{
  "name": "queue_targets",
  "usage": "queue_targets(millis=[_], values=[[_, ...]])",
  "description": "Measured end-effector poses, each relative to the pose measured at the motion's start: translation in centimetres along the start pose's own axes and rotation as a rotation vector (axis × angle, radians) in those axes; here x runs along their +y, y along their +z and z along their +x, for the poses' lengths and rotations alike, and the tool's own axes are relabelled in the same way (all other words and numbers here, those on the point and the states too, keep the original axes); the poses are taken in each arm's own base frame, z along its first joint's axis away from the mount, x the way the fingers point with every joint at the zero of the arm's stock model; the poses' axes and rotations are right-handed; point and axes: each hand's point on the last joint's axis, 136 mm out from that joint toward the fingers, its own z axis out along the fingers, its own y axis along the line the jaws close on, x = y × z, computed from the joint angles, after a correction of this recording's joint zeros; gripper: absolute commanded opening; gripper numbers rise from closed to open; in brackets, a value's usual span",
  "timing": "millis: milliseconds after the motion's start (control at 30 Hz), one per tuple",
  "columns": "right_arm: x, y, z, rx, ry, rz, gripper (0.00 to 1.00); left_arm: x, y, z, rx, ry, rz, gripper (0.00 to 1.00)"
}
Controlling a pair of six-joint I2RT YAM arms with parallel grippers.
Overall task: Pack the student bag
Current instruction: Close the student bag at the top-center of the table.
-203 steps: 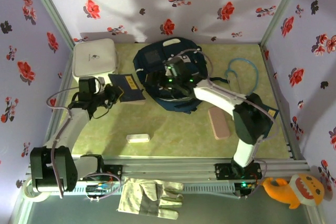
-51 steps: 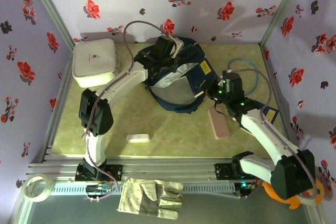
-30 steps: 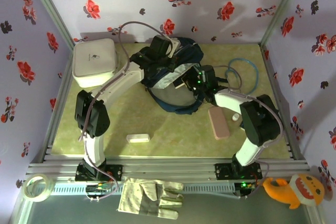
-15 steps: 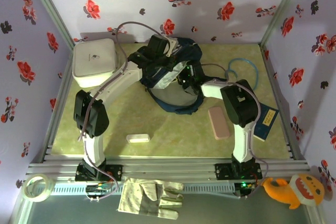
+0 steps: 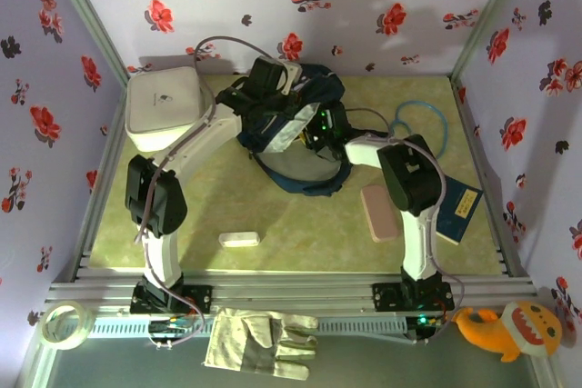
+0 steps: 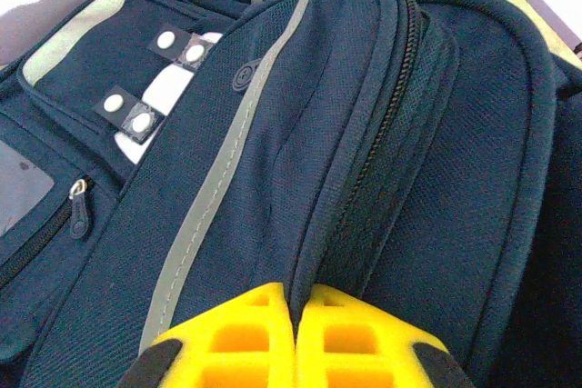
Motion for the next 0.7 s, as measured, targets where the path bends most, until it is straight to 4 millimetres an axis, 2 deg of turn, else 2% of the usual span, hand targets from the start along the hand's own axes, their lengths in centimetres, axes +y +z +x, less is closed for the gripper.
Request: queue_targets(millis=[133,300,433,467,633,700], values=[[0.1,-3.8,1.2,0.004,-0.027,0.009,0.57,1.4,0.2,0.7,0.011,-0.024,-0.008,0.00],[0.4,-9.5,1.9,-0.047,-0.121,0.034,0.63,3.5,0.3,2.0,0.024,-0.040,-0.033,0.00],[-1.5,-14.1,0.6,-0.167,-0.224,0.153,0.71,4.8,-0.3,4.2,0.050,-0.006,-0.052,0.00],[-2.0,-15.2,0.0,-0.200,-0.246,0.193,0.72,5.0,-0.5,4.7,0.060,0.008,-0.053,0.03],[-5.0,-21.0,-4.6,-0.377,-0.318,0.406,0.80,5.3,-2.0,8.4,0.120,0.050,-0.047,0.62],[-6.3,-23.4,-6.3,-0.441,-0.326,0.491,0.85,5.4,-2.8,9.3,0.129,0.046,-0.050,0.76]])
